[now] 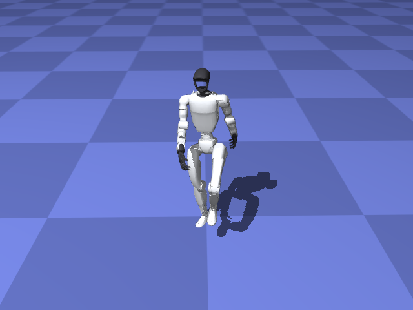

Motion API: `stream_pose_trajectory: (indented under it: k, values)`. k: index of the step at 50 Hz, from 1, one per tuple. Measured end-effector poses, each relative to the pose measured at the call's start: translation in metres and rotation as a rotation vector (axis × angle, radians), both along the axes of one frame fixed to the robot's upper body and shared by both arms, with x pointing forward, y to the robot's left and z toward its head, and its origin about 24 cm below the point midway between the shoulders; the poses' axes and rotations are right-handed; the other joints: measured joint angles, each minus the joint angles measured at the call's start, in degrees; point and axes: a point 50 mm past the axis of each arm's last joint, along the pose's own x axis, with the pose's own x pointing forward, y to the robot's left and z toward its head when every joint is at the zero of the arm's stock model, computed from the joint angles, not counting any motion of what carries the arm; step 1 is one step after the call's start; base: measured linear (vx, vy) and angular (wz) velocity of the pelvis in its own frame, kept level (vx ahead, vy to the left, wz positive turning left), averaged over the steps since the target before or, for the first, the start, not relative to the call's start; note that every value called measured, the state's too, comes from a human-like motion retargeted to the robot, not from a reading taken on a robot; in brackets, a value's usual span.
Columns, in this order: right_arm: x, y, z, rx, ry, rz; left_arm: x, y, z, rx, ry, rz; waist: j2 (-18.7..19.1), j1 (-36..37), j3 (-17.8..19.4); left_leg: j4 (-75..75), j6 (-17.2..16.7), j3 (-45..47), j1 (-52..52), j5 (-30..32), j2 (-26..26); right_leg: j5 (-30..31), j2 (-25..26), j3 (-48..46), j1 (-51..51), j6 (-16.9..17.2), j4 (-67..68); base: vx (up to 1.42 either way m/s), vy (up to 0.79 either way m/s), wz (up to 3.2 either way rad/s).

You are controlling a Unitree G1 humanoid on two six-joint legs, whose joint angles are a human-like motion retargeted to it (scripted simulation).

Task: In place motions

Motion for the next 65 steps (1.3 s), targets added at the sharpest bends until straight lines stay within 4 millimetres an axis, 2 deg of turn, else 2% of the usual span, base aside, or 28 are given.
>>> stream_pose_trajectory:
  k: [2, 4, 6, 9, 13, 17, 18, 20, 23, 25, 27, 28, 31, 33, 35, 38, 40, 43, 45, 48, 50, 52, 54, 58, 60, 62, 63, 65]
  values:
    - [0.011, 0.011, 0.016, 0.027, -0.057, 0.025, -0.017, -0.005, 0.007, 0.006, 0.049, 0.055, 0.25, 0.30, -0.48, -0.42, -0.42, 0.53, -0.14, 0.06, 0.98, -0.60, 0.24, 0.37, -0.18, -0.20, 0.70, 0.08, 0.04, -0.21]
    - [0.014, 0.020, 0.023, 0.054, -0.071, 0.053, -0.028, -0.007, 0.012, 0.012, 0.084, 0.087, 0.91, -0.73, -1.51, -2.48, 0.07, 0.59, 1.70, 0.02, 1.62, -1.32, 1.06, 0.39, -0.01, -0.11, 1.08, 0.13, 0.02, 0.34]
    - [0.012, 0.026, 0.022, 0.079, -0.066, 0.061, -0.034, -0.005, 0.015, 0.012, 0.097, 0.096, 1.80, -2.09, -3.00, -5.91, 0.09, 0.01, 4.88, 0.40, 1.87, -1.84, 2.09, -0.77, 0.51, 0.03, 0.77, 0.18, -0.01, 0.60]
    - [0.004, 0.030, 0.012, 0.098, -0.053, 0.056, -0.033, -0.002, 0.014, 0.005, 0.083, 0.085, 2.75, -4.91, -5.54, -13.91, -0.88, -0.26, 11.90, 1.62, 1.10, -2.43, 3.06, -2.82, 1.37, 0.53, -0.29, 0.19, -0.04, 0.68]
    - [-0.019, 0.026, -0.016, 0.082, 0.040, 0.035, -0.018, 0.004, 0.007, 0.018, 0.028, 0.078, 3.50, -8.96, -8.99, -31.01, -3.51, -0.04, 24.43, 3.73, -3.26, -3.31, 3.60, -5.90, 2.22, 1.35, -1.45, 0.22, -0.07, 0.72]
    - [-0.052, 0.015, -0.053, 0.072, 0.201, 0.014, 0.012, 0.008, -0.005, 0.043, -0.065, 0.096, 4.51, -12.48, -12.33, -52.27, -6.07, 1.00, 37.64, 6.29, -7.51, -4.68, 4.50, -9.00, 2.64, 2.35, -1.78, 0.29, -0.10, 0.61]
    - [-0.063, 0.011, -0.062, 0.067, 0.242, 0.004, 0.020, 0.008, -0.007, 0.045, -0.089, 0.093, 4.98, -13.31, -13.25, -57.60, -7.51, 0.44, 40.46, 2.71, -9.00, -4.99, 4.97, -9.79, 2.63, 2.59, -1.76, 0.35, -0.11, 0.54]
    - [-0.086, 0.000, -0.081, 0.046, 0.318, -0.023, 0.039, 0.009, -0.013, 0.045, -0.133, 0.068, 6.17, -15.42, -14.61, -67.55, -8.53, 5.91, 46.41, -3.38, -8.67, -5.93, 5.96, -12.19, 2.85, 3.09, -1.09, 0.40, -0.13, 0.68]
    - [-0.128, -0.026, -0.109, -0.036, 0.444, -0.060, 0.081, 0.005, -0.023, 0.029, -0.215, -0.012, 8.52, -19.19, -15.56, -76.81, -5.86, 4.26, 49.33, -3.92, -10.28, -4.65, 6.64, -16.76, 1.94, 4.08, 2.66, 0.31, -0.17, 0.81]
    - [-0.153, -0.042, -0.122, -0.084, 0.525, -0.099, 0.117, 0.005, -0.027, 0.027, -0.284, -0.077, 8.84, -19.59, -14.25, -77.67, -5.90, 3.35, 49.06, -3.05, -9.76, 1.38, 5.63, -18.27, -0.24, 4.94, 8.29, 0.09, -0.19, 0.12]
    - [-0.184, -0.064, -0.134, -0.115, 0.637, -0.198, 0.174, 0.008, -0.029, 0.025, -0.424, -0.173, 9.66, -17.54, -10.77, -79.09, -6.28, 4.78, 50.43, -2.35, -7.63, 11.74, 2.70, -16.50, -7.69, 8.21, 24.74, -0.04, -0.14, -0.62]
    - [-0.198, -0.073, -0.138, -0.123, 0.691, -0.238, 0.197, 0.007, -0.028, 0.021, -0.501, -0.200, 10.15, -17.22, -9.88, -79.76, -6.49, 5.22, 50.89, -2.11, -6.93, 13.89, 3.05, -14.14, -11.38, 8.41, 31.42, 0.07, -0.10, -0.41]
    - [-0.251, -0.095, -0.149, -0.160, 0.874, -0.312, 0.266, 0.004, -0.016, 0.005, -0.736, -0.212, 13.69, -22.25, -8.54, -79.24, -6.41, 2.89, 49.41, -1.51, -3.49, 9.93, 2.07, -14.89, -23.95, 7.90, 52.64, 0.11, -0.09, 0.28]
    - [-0.281, -0.106, -0.150, -0.181, 0.972, -0.352, 0.315, 0.004, 0.001, 0.030, -0.910, -0.191, 15.36, -27.19, -7.07, -78.81, -5.93, 1.19, 47.69, -0.98, -1.89, 7.26, 0.58, -16.06, -32.80, 7.23, 64.40, -0.04, -0.07, 0.50]
    - [-0.310, -0.120, -0.149, -0.186, 1.062, -0.431, 0.363, 0.003, 0.027, 0.068, -1.124, -0.191, 16.41, -31.43, -5.40, -78.39, -5.67, -1.16, 46.33, -0.61, -0.80, 5.01, -1.08, -17.07, -40.60, 7.29, 73.10, -0.09, -0.05, 0.64]
    - [-0.361, -0.139, -0.141, -0.215, 1.212, -0.558, 0.414, -0.001, 0.073, 0.140, -1.408, -0.186, 17.46, -35.08, -4.02, -77.94, -5.50, -3.44, 45.55, -0.59, 0.46, 4.02, -1.80, -18.10, -48.82, 8.48, 78.72, 0.00, -0.08, 0.51]
    - [-0.394, -0.148, -0.133, -0.263, 1.303, -0.632, 0.437, -0.002, 0.101, 0.187, -1.556, -0.175, 18.03, -37.11, -3.87, -77.61, -5.78, -4.64, 44.78, -0.65, 1.56, 3.70, -2.18, -19.13, -52.44, 7.98, 79.27, 0.05, -0.07, 0.27]
    - [-0.431, -0.158, -0.119, -0.331, 1.402, -0.718, 0.452, -0.004, 0.125, 0.196, -1.670, -0.173, 17.94, -37.92, -4.87, -77.38, -5.66, -4.49, 44.24, -1.26, 1.74, 3.07, -2.89, -20.05, -54.06, 5.87, 76.86, 0.07, -0.05, -0.09]
    - [-0.446, -0.161, -0.113, -0.351, 1.444, -0.754, 0.454, -0.005, 0.131, 0.188, -1.701, -0.170, 17.23, -37.57, -5.37, -77.77, -5.19, -3.36, 44.86, -1.87, 1.41, 3.13, -2.00, -19.55, -52.93, 5.43, 73.79, 0.02, -0.03, -0.36]
    - [-0.451, -0.159, -0.113, -0.336, 1.455, -0.765, 0.446, 0.003, 0.125, 0.194, -1.685, -0.177, 16.12, -37.01, -6.18, -78.81, -5.13, -1.18, 46.15, -2.44, 0.65, 3.81, 0.03, -18.54, -48.24, 6.23, 67.79, -0.02, 0.00, -0.48]
    - [-0.451, -0.154, -0.115, -0.312, 1.446, -0.762, 0.434, 0.006, 0.110, 0.197, -1.627, -0.179, 16.31, -36.75, -7.43, -79.98, -5.55, -0.23, 46.56, -2.21, 0.52, 4.54, 0.95, -19.19, -43.22, 6.36, 62.28, -0.01, 0.03, -0.50]
    - [-0.437, -0.150, -0.121, -0.265, 1.420, -0.738, 0.415, 0.011, 0.090, 0.185, -1.537, -0.185, 15.18, -35.42, -8.25, -80.42, -5.77, 1.87, 47.60, -2.61, -0.66, 5.56, 2.17, -17.41, -37.69, 7.09, 56.49, -0.06, 0.09, -0.62]
    - [-0.423, -0.144, -0.127, -0.230, 1.391, -0.706, 0.392, 0.009, 0.066, 0.149, -1.428, -0.169, 14.48, -33.63, -9.39, -81.39, -6.16, 3.69, 48.69, -2.56, -1.74, 6.92, 4.14, -15.00, -31.56, 7.90, 49.23, -0.05, 0.11, -0.62]
    - [-0.390, -0.134, -0.138, -0.203, 1.307, -0.603, 0.336, -0.005, 0.021, 0.058, -1.188, -0.125, 13.40, -29.96, -11.47, -82.81, -6.90, 6.28, 50.56, -2.62, -4.01, 9.95, 7.65, -9.02, -18.69, 9.59, 31.26, -0.10, 0.12, -0.39]
    - [-0.366, -0.129, -0.143, -0.218, 1.249, -0.514, 0.293, -0.008, -0.003, 0.018, -1.020, -0.111, 12.58, -28.07, -13.22, -83.54, -7.08, 7.69, 51.50, -3.07, -6.03, 11.43, 7.63, -6.91, -11.23, 8.86, 19.82, -0.03, 0.13, -0.33]
    - [-0.342, -0.125, -0.146, -0.252, 1.195, -0.433, 0.248, -0.009, -0.019, -0.002, -0.854, -0.103, 11.98, -26.55, -15.07, -83.32, -7.50, 8.56, 51.80, -3.73, -7.34, 4.02, 7.07, -8.11, -5.38, 9.30, 10.08, -0.02, 0.14, -0.23]
    - [-0.330, -0.121, -0.148, -0.274, 1.172, -0.386, 0.222, -0.009, -0.026, -0.007, -0.762, -0.097, 11.60, -26.13, -15.85, -82.88, -7.80, 8.89, 52.12, -4.25, -7.76, 0.25, 6.86, -10.58, -2.96, 7.66, 6.28, -0.12, 0.16, -0.18]
    - [-0.300, -0.111, -0.149, -0.321, 1.122, -0.273, 0.165, -0.009, -0.033, -0.013, -0.560, -0.056, 10.64, -25.60, -16.98, -80.51, -8.21, 9.81, 52.42, -5.44, -7.95, -3.19, 6.91, -13.61, 0.40, 3.73, -0.44, -0.14, 0.16, -0.28]
